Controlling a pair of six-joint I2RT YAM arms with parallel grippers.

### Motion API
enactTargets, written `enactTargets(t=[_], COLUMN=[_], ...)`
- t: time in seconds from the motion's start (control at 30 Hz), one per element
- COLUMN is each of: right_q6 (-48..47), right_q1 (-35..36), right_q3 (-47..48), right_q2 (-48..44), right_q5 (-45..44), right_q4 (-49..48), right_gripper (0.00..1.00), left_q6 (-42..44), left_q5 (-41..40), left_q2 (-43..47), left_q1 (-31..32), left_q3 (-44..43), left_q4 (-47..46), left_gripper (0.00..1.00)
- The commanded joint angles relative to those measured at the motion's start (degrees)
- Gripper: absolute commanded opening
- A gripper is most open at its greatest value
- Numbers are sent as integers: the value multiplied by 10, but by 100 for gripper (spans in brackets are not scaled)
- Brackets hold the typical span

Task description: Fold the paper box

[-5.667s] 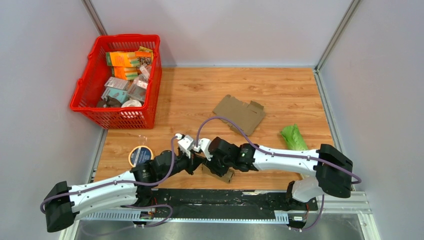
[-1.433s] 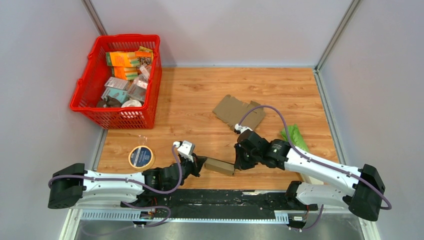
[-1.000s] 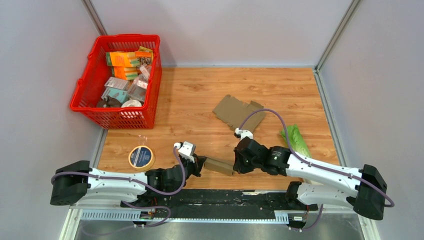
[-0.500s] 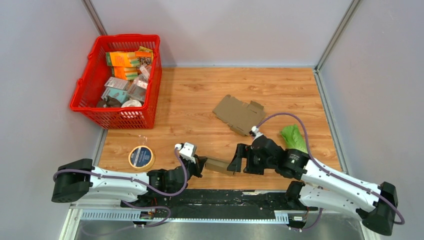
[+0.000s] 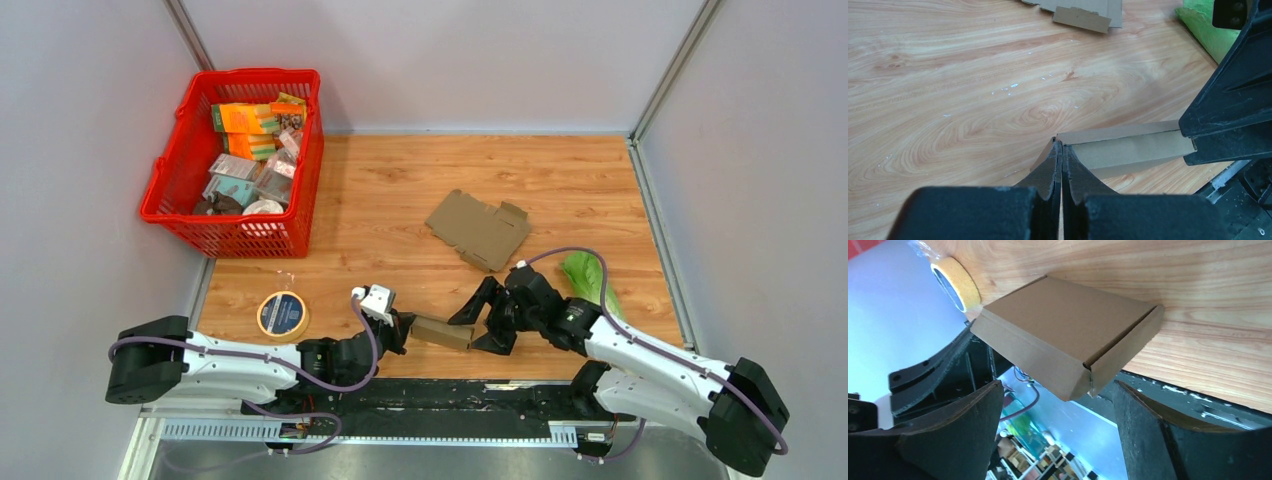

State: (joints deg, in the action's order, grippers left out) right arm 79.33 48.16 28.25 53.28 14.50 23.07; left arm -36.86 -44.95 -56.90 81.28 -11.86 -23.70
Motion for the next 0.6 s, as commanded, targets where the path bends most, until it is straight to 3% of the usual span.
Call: enactTargets(t=[0.0, 0.27, 0.57], right_q6=[67, 158, 162], right_q1=[-8, -15, -16], right_q3=[-23, -74, -78], right_q2=[-5, -24, -12], right_q5=[-2, -28, -29], right_q4=[-67, -102, -127], right_gripper=[82, 77, 65], left_q6=[-3, -11, -13], left_q5=[50, 43, 43], left_q2=[-27, -14, -20], left_q1=[10, 13, 16], left_q3=[11, 17, 15], left_q4=[99, 109, 104], left_gripper=[0, 0, 0])
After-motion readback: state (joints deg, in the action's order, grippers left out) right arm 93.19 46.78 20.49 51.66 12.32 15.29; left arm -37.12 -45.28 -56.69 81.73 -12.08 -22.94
